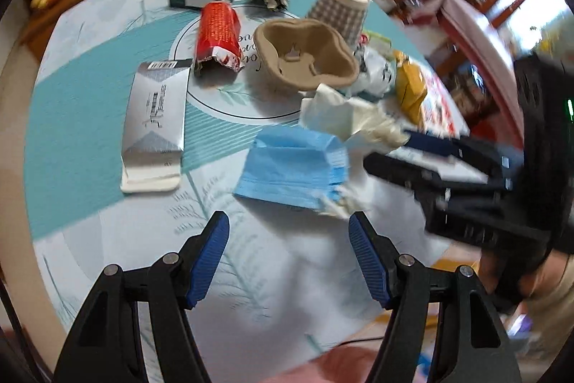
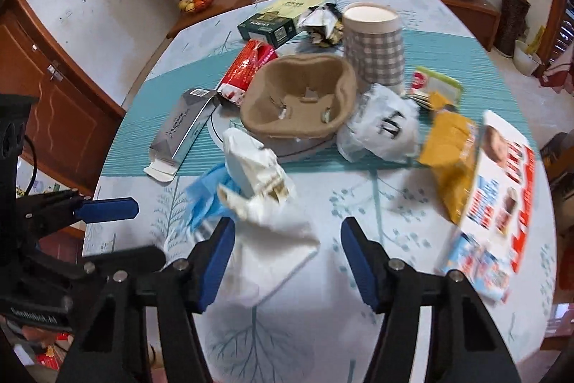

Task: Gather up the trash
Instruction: 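Grasp the blue face mask with the left tool while the right tool grasps the white tissues, then carry the mask and tissues over the black trash bin, then open the left tool while the right tool opens, dropping both into the bin, then move both tools back over the table toward the remaining trash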

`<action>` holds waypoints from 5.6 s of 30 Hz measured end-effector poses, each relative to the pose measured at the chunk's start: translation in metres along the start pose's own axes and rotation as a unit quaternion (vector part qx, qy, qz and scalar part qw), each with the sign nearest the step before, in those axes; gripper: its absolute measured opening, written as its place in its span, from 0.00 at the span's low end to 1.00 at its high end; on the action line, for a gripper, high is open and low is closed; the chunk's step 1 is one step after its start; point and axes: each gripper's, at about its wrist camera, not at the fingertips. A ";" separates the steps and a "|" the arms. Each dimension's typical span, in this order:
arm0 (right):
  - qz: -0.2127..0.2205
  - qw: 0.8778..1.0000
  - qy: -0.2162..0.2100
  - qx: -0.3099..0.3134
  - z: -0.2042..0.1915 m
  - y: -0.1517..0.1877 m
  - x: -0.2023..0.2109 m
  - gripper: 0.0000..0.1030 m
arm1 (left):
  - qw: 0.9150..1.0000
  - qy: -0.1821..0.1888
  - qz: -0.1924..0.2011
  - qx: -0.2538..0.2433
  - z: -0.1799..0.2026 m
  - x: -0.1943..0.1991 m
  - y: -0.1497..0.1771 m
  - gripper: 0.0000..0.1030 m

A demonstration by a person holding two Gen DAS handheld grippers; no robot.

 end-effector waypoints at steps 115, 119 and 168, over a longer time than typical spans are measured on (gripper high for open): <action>-0.089 0.983 0.003 -0.161 0.150 0.392 -0.146 0.23 | 0.992 -0.068 -0.079 -0.070 0.192 -0.254 0.263 0.08; -0.090 0.981 0.010 -0.170 0.158 0.396 -0.169 0.33 | 0.989 -0.080 -0.099 -0.080 0.181 -0.280 0.266 0.52; 0.122 0.980 0.041 -0.152 -0.004 0.267 0.236 0.53 | 0.973 -0.056 0.192 -0.115 0.211 0.190 0.187 0.64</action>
Point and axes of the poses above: each gripper's, at about its wrist camera, not at the fingertips, and x roughly against the way its jaws point, z to its right, y to its underside, and after that the axes turned 4 degrees about -x, right-handed
